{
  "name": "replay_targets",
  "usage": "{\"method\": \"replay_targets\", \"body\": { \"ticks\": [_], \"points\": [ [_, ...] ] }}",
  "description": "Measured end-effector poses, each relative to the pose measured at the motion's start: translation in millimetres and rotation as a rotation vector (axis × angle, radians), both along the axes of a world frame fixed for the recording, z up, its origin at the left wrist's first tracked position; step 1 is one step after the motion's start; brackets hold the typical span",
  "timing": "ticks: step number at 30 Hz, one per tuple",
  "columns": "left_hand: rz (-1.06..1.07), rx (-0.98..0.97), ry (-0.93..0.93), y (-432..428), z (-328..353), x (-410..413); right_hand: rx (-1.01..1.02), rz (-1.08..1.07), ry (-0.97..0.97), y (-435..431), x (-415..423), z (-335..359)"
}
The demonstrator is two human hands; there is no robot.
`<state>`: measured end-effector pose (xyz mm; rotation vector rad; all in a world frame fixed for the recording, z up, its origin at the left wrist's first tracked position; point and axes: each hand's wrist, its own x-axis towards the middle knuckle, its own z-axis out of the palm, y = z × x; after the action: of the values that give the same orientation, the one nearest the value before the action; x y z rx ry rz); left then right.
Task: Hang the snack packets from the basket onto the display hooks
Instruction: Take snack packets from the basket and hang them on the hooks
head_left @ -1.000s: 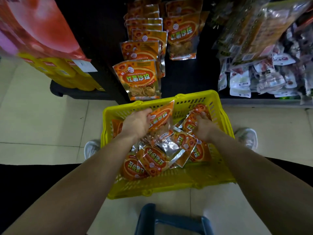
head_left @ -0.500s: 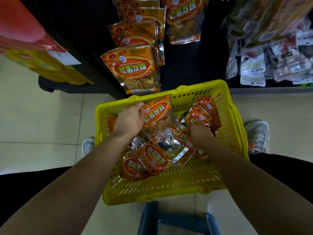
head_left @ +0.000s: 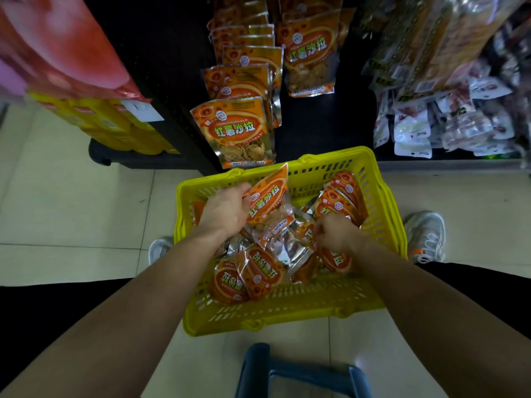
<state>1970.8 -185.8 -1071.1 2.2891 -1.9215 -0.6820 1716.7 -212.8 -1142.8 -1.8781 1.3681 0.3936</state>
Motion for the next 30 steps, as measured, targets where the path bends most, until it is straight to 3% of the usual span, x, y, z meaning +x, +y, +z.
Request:
{"method": "replay_targets", "body": {
  "ticks": [6, 15, 19, 23, 30],
  "points": [
    [-0.012, 0.0, -0.001, 3.3, 44.2, 5.6, 0.085, 0.043, -0.201, -20.6, 5.9, 76.8],
    [-0.067, -0.089, 0.17, 12.2, 130.5, 12.0, -0.371, 0.115, -0.303, -37.3, -1.3, 200.8],
    [-0.098, -0.201, 0.297, 9.7, 170.8, 12.5, -0.415, 0.033, -0.428, -36.9, -5.5, 241.2],
    [-0.112, -0.189, 0.455, 8.1, 205.5, 11.6, -0.385, -0.111, -0.597, -27.1, -1.4, 269.8],
    [-0.09, -0.217, 0.689, 11.1, 226.8, 8.6, -0.485, -0.37, -0.782, -21.0, 11.3, 277.1]
  ]
}}
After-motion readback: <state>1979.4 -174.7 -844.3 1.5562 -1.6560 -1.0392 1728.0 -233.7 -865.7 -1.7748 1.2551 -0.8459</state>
